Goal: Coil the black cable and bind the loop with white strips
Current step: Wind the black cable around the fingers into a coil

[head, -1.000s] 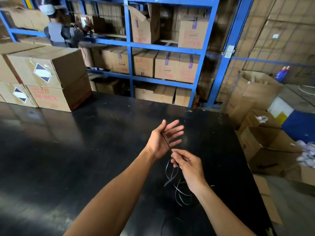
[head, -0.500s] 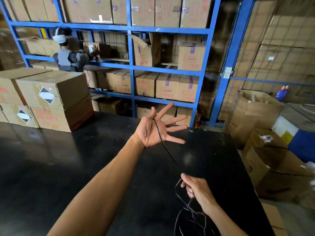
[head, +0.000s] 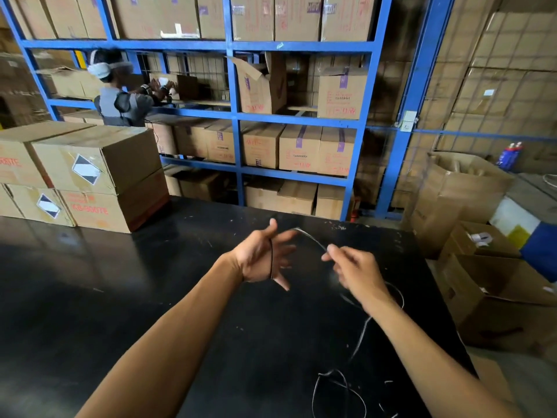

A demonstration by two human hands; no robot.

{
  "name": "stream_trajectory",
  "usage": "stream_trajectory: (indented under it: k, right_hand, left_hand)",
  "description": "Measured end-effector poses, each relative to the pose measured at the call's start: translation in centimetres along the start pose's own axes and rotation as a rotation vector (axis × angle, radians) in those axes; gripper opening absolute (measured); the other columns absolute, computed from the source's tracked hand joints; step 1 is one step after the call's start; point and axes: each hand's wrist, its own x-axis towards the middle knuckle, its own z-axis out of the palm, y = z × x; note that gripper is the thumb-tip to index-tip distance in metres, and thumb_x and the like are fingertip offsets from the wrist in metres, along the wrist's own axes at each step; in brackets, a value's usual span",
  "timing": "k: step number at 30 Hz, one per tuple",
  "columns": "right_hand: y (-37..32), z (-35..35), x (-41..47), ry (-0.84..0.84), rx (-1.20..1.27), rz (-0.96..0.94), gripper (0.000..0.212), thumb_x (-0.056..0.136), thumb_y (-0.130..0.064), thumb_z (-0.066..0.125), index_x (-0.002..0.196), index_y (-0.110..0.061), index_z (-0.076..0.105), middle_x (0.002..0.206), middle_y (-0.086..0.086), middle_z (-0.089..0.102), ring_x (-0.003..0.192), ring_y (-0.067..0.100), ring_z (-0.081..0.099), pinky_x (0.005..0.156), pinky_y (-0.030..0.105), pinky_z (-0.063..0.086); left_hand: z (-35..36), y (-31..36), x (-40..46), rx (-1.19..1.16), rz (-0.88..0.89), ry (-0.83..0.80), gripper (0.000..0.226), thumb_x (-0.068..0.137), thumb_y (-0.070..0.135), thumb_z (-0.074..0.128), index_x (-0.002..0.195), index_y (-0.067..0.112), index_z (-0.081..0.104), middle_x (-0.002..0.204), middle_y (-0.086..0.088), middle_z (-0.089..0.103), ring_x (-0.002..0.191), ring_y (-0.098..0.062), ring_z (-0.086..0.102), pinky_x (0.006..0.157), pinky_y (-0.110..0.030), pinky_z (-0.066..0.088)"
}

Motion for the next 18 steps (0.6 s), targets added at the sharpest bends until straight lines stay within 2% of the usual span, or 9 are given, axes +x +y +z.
stream_trajectory:
  k: [4, 7, 10, 13, 15, 18]
  right_hand:
    - [3.9, 3.2, -3.9, -0.120, 0.272, 0.095, 0.032, 0.104, -0.026, 0.058, 0.088, -0.009, 0.080, 0.056, 0.002, 0.045, 0.043, 0.010, 0.035, 0.038, 0.020, 0.024]
    - [6.2, 4.4, -6.1, -0.240, 0.329, 0.127, 0.033, 0.102, -0.029, 0.056, 0.092, -0.008, 0.080, 0.057, 0.003, 0.046, 0.043, 0.011, 0.035, 0.042, 0.022, 0.026]
    - [7.4, 5.1, -6.9, -0.302, 0.225, 0.191, 0.042, 0.100, -0.042, 0.058, 0.086, -0.009, 0.080, 0.055, -0.002, 0.041, 0.045, 0.011, 0.034, 0.046, 0.023, 0.028]
    - [7.1, 4.5, -5.6, -0.157, 0.034, 0.240, 0.056, 0.088, -0.063, 0.064, 0.064, -0.015, 0.076, 0.047, -0.007, 0.039, 0.039, 0.006, 0.035, 0.047, 0.023, 0.030]
    - [6.1, 3.1, -3.5, -0.012, -0.091, 0.250, 0.056, 0.085, -0.063, 0.071, 0.054, -0.016, 0.069, 0.042, -0.008, 0.043, 0.037, 0.007, 0.040, 0.052, 0.028, 0.032]
    - [3.3, 0.1, 0.0, 0.058, -0.041, 0.267, 0.047, 0.071, -0.057, 0.086, 0.059, -0.017, 0.064, 0.047, -0.004, 0.044, 0.041, 0.012, 0.037, 0.046, 0.029, 0.027]
  left_hand:
    - [1.0, 1.8, 0.2, -0.282, 0.222, -0.037, 0.061, 0.098, 0.064, 0.027, 0.145, 0.033, 0.048, 0.166, -0.018, 0.003, 0.147, -0.050, 0.001, 0.103, -0.085, 0.006]
    - [2.1, 3.4, -0.1, -0.338, 0.359, -0.112, 0.060, 0.099, 0.063, 0.021, 0.148, 0.036, 0.042, 0.165, -0.019, 0.007, 0.147, -0.051, 0.010, 0.103, -0.085, 0.007]
    - [3.0, 4.4, -0.6, -0.319, 0.432, -0.243, 0.059, 0.100, 0.063, 0.019, 0.152, 0.037, 0.035, 0.164, -0.021, 0.013, 0.144, -0.054, 0.024, 0.101, -0.086, 0.013]
    - [3.7, 4.5, -1.5, -0.229, 0.311, -0.394, 0.061, 0.100, 0.064, 0.019, 0.154, 0.038, 0.027, 0.165, -0.020, 0.006, 0.145, -0.057, 0.014, 0.100, -0.086, 0.013]
    - [3.7, 3.8, -2.1, -0.143, 0.173, -0.493, 0.062, 0.099, 0.065, 0.017, 0.156, 0.039, 0.021, 0.167, -0.016, 0.003, 0.146, -0.056, 0.007, 0.100, -0.085, 0.013]
    - [3.4, 1.7, -2.4, 0.035, -0.080, -0.560, 0.065, 0.097, 0.069, 0.014, 0.155, 0.040, 0.021, 0.167, -0.011, 0.008, 0.147, -0.054, 0.005, 0.104, -0.083, 0.014]
